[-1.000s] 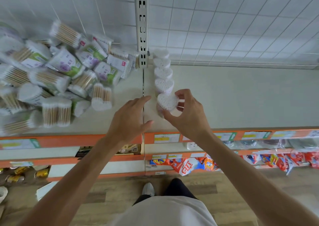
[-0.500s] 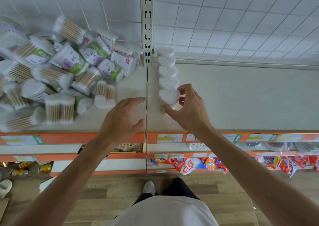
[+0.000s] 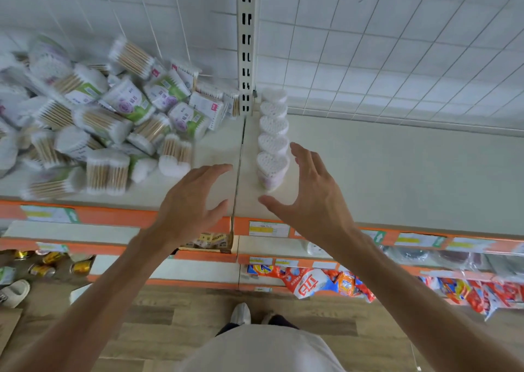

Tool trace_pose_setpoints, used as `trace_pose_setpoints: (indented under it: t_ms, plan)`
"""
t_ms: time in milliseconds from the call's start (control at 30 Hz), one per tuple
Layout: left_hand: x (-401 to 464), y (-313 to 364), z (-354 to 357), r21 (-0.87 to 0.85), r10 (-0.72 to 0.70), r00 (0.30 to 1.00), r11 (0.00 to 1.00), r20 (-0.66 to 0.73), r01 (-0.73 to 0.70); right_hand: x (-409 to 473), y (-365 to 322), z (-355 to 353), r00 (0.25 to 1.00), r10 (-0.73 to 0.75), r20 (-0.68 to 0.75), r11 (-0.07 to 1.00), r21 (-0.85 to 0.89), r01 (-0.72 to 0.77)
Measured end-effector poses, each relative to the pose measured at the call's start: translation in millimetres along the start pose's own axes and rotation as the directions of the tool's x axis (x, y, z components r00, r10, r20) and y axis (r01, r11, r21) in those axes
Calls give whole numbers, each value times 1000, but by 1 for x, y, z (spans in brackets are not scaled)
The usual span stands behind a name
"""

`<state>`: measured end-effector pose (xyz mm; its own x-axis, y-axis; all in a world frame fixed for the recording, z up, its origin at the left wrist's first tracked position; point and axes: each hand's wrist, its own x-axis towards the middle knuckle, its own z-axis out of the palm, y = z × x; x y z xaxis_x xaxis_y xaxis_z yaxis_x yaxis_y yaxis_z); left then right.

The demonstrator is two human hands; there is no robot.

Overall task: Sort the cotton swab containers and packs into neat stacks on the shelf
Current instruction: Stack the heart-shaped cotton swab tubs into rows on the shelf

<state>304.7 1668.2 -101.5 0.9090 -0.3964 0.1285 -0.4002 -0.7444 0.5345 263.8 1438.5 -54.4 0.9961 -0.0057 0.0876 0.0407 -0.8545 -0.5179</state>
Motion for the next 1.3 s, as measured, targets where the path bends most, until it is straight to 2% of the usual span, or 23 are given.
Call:
trace_pose_setpoints:
  t_ms: [67, 133, 333, 433, 567, 667, 767, 900, 967, 1033, 1100, 1200, 1300]
  plan:
    - [-14, 1, -12, 46, 19, 999, 999, 28, -20, -1, -11, -7, 996, -83, -37, 996, -36, 82]
    - [-30, -2, -27, 83, -9, 998, 997, 61, 4, 1, -23, -7, 989, -144, -21, 990, 7, 144]
    - [-86, -27, -80, 124, -139, 989, 984, 46, 132, 9, -58, 32, 943, -289, 167, 953, 142, 268]
    - [-121, -42, -110, 137, -178, 984, 975, 13, 174, 7, -73, 48, 930, -296, 219, 947, 193, 256]
    - [-173, -74, -148, 107, -254, 961, 958, -114, 266, 14, -99, 66, 924, -286, 254, 953, 179, 246]
    - [-204, -112, -171, 87, -324, 939, 938, -119, 335, 25, -131, 88, 934, -255, 251, 964, 146, 224]
    - [-225, -155, -192, 8, -375, 917, 925, -135, 379, 36, -174, 121, 947, -227, 227, 973, 103, 209]
    - [-229, -211, -209, -269, -463, 875, 868, -139, 416, 54, -230, 158, 974, -167, 150, 984, 83, 156]
    - [-213, -233, -218, -313, -432, 882, 878, -190, 363, 64, -247, 173, 989, -124, 84, 992, 35, 121]
    - [-186, -247, -217, -221, -335, 921, 931, -199, 291, 70, -251, 184, 997, -75, 33, 997, 7, 75]
    - [-157, -254, -211, -136, -224, 962, 970, -155, 203, 72, -252, 190, 999, -47, 12, 999, -3, 47]
    - [-121, -260, -191, -91, -109, 987, 991, -115, 99, 71, -249, 193, 1000, -10, 11, 999, 30, 9]
    - [-99, -260, -169, -88, -59, 996, 995, -64, 53, 72, -250, 193, 1000, 8, -2, 998, 60, -8]
